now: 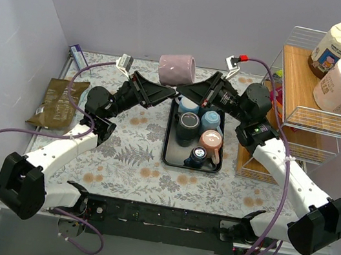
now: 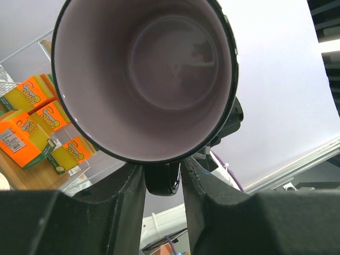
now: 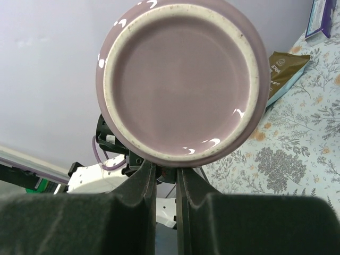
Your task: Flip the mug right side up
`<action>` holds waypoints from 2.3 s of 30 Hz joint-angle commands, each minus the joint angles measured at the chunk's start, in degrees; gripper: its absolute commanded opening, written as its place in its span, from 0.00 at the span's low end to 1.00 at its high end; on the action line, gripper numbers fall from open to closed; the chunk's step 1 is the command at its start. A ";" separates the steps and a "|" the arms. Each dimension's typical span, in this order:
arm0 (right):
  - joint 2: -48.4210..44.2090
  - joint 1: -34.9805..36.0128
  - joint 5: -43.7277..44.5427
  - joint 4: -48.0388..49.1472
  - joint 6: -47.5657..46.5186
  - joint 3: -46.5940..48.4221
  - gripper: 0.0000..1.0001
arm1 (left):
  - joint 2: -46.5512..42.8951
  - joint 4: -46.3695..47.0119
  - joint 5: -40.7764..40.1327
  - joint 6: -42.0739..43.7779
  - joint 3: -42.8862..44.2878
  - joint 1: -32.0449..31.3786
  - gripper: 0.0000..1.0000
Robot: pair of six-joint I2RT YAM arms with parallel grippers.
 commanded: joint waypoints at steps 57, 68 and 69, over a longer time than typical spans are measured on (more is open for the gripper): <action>-8.43 0.63 18.55 -36.44 -18.23 -1.43 0.68 | 9.07 -69.42 -51.37 60.98 26.30 11.69 0.00; -8.52 0.45 19.60 -40.41 -17.61 -1.26 0.66 | 19.26 -65.37 -44.09 68.98 24.98 23.64 0.00; -8.61 0.45 19.61 -40.58 -17.53 -1.52 0.66 | 19.97 -64.41 -43.56 69.86 25.07 23.91 0.00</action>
